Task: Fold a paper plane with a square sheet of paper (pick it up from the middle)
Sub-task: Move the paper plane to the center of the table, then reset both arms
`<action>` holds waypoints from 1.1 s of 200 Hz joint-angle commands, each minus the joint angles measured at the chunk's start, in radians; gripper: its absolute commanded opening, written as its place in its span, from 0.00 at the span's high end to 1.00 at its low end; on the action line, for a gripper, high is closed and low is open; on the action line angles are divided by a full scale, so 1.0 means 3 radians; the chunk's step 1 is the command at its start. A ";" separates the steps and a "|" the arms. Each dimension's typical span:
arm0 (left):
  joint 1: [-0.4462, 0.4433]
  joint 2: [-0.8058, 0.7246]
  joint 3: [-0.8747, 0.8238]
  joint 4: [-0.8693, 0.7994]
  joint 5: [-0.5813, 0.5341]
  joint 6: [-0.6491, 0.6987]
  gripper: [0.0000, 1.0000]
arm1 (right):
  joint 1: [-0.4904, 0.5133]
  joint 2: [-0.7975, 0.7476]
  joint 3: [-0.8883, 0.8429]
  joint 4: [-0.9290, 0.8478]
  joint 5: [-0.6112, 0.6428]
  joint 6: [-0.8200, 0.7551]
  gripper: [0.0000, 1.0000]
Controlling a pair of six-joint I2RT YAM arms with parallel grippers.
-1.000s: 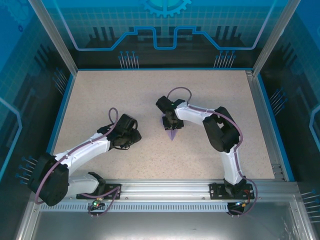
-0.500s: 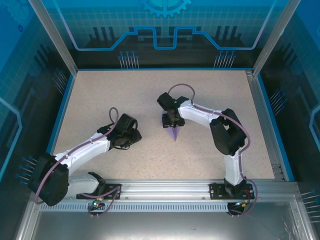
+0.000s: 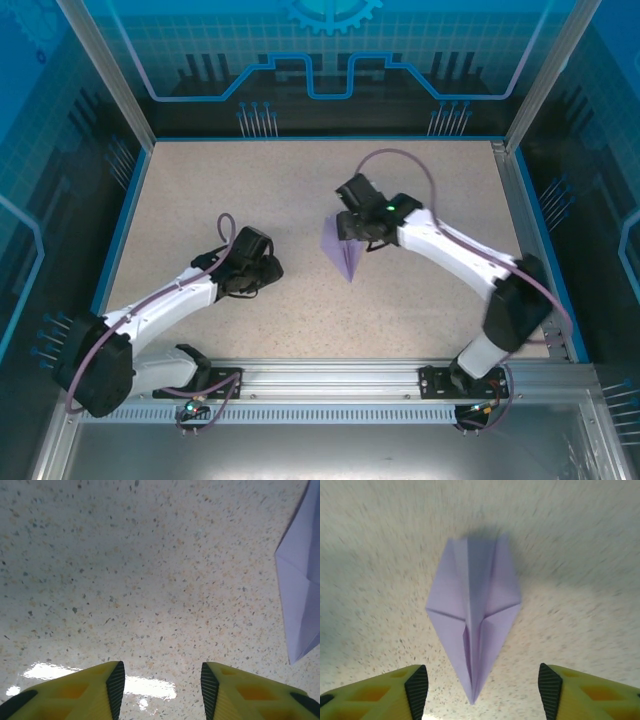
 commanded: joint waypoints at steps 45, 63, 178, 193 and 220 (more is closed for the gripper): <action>0.0083 -0.0532 -0.0022 -0.0250 -0.0908 0.0319 0.39 | -0.0260 -0.1523 -0.1357 0.0963 0.1567 -0.0497 0.21; 0.0140 -0.0634 -0.0077 -0.0263 -0.1186 0.0447 0.20 | -0.0602 -0.1674 -0.1805 0.1270 0.1532 -0.0705 0.10; 0.0989 -0.0641 -0.0363 0.0338 -0.2212 0.1129 0.01 | -0.1643 -0.0856 -0.2896 0.3625 0.0069 -0.1890 0.08; 0.1047 -0.0567 -0.0403 0.0534 -0.2290 0.1205 0.01 | -0.1672 -0.0667 -0.2890 0.3944 -0.0080 -0.2019 0.09; 0.1083 -0.0357 -0.0377 0.0902 -0.2283 0.1477 0.01 | -0.1719 -0.0455 -0.2962 0.4518 -0.0236 -0.2211 0.09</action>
